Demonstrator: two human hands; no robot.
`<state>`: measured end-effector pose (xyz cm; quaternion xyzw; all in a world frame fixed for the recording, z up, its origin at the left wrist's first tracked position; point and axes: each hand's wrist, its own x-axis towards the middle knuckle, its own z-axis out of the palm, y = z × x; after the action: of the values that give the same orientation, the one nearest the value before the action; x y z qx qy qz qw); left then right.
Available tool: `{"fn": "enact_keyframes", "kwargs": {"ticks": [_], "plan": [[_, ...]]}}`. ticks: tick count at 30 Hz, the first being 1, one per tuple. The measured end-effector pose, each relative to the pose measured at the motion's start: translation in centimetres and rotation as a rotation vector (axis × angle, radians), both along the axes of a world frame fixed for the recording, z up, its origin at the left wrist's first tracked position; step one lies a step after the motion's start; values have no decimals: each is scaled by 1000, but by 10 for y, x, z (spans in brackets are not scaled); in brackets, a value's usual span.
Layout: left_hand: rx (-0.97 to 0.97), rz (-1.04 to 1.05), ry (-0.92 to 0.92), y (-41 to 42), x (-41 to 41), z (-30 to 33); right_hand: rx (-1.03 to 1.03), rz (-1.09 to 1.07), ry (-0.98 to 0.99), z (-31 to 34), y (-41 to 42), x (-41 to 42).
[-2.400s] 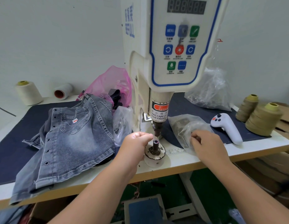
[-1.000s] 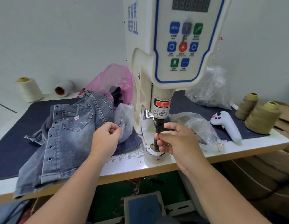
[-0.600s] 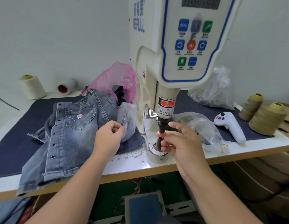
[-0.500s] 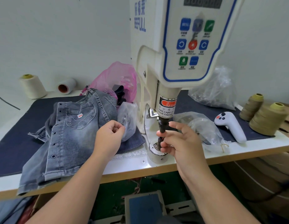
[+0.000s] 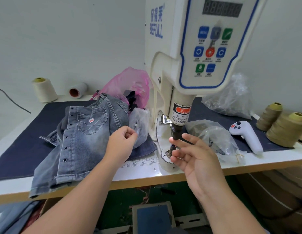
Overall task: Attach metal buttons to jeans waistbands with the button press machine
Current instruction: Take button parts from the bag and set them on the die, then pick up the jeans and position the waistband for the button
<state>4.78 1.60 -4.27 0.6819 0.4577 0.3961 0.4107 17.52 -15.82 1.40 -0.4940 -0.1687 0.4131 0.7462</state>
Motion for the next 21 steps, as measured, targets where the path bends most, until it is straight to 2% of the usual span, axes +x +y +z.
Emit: {"fn": "enact_keyframes", "kwargs": {"ticks": [4, 6, 11, 15, 18, 21], "plan": [[-38, 12, -118, -6, -10, 9, -20, -49, 7, 1, -1, 3], [30, 54, -119, -11, -18, 14, -23, -59, 20, 2, 0, 4], [264, 235, 172, 3, -40, 40, -47, -37, 52, 3, 0, 3], [291, 358, 406, 28, -49, 62, -45, -47, 36, 2, -4, 0], [287, 401, 436, 39, -49, 73, -58, -62, 11, 1, -9, 3], [129, 426, 380, 54, -53, 84, -77, -59, -9, -1, -16, 6]]}}
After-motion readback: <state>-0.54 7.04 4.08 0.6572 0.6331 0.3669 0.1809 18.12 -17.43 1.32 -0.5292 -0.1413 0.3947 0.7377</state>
